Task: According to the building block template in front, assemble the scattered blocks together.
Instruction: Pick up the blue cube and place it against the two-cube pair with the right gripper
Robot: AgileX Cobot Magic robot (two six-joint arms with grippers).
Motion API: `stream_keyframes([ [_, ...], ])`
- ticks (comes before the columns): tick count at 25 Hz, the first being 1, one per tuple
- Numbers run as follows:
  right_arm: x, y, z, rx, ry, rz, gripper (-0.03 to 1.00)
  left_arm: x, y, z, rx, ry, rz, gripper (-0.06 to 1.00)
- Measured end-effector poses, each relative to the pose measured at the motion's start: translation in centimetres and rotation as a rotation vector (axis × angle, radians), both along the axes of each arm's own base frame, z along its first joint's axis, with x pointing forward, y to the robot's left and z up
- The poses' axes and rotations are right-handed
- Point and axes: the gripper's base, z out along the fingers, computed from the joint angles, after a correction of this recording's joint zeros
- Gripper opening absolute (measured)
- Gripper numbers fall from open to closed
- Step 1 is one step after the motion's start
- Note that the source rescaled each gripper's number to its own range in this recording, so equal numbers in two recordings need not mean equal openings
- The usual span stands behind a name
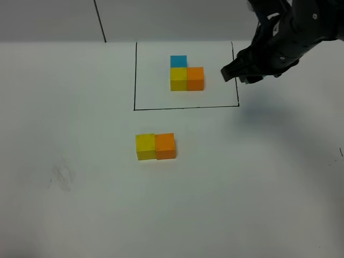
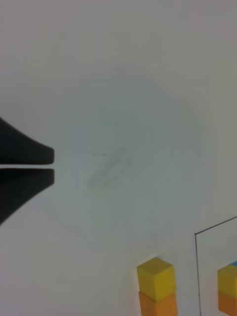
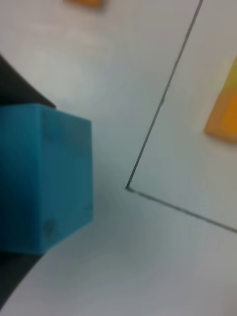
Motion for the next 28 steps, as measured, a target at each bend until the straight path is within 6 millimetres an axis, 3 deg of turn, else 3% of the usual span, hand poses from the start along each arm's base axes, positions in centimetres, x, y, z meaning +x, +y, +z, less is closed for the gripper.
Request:
stream_keyframes([
  [5,-0.8,3.7,-0.5,0.077,-0.02,0.056,0.52,0.0,0.0,0.0,0.0,0.0,0.0,0.0],
  [20,-2.3,13.6,-6.0,0.187,0.06,0.165,0.52,0.0,0.0,0.0,0.0,0.0,0.0,0.0],
  [28,-1.8,16.1,-7.5,0.273,0.086,0.107,0.52,0.0,0.0,0.0,0.0,0.0,0.0,0.0],
])
